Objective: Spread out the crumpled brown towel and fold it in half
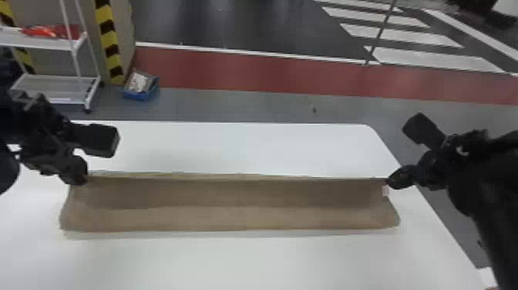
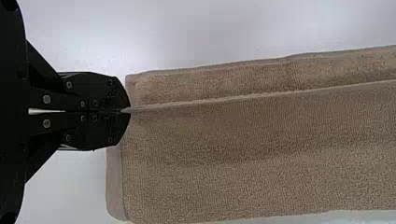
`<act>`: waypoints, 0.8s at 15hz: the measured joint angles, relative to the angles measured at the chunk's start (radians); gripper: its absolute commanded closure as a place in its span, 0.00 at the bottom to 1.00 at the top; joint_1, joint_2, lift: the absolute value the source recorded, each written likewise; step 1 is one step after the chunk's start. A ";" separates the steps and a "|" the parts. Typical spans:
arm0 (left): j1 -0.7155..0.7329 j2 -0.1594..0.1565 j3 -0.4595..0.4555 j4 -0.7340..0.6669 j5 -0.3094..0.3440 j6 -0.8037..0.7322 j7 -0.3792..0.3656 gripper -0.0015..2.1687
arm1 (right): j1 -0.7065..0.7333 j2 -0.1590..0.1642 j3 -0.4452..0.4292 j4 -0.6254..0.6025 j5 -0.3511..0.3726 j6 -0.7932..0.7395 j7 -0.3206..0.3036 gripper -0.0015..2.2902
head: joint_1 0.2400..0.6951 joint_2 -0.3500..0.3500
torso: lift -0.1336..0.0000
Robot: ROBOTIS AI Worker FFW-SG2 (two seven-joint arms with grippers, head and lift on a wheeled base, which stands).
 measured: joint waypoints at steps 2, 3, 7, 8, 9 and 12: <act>-0.020 -0.016 -0.024 0.033 -0.008 -0.002 0.011 0.86 | -0.018 0.011 0.017 0.007 0.015 0.001 0.004 0.46 | 1.00 0.20 | 0.07; -0.028 -0.022 -0.029 0.046 -0.010 -0.003 0.015 0.86 | -0.026 0.014 0.024 0.011 0.023 0.001 0.006 0.46 | 1.00 0.20 | 0.07; -0.065 -0.046 -0.034 0.106 -0.026 -0.016 0.032 0.86 | -0.059 0.015 0.039 0.039 0.046 0.001 0.009 0.46 | 1.00 0.21 | 0.07; -0.070 -0.054 -0.034 0.119 -0.029 -0.022 0.034 0.86 | -0.065 0.015 0.045 0.045 0.051 0.001 0.010 0.46 | 1.00 0.21 | 0.07; -0.072 -0.058 -0.037 0.125 -0.031 -0.025 0.035 0.86 | -0.069 0.016 0.052 0.048 0.056 0.002 0.010 0.46 | 1.00 0.21 | 0.07; -0.074 -0.065 -0.045 0.134 -0.035 -0.028 0.037 0.86 | -0.079 0.016 0.067 0.053 0.065 0.003 0.011 0.46 | 1.00 0.21 | 0.07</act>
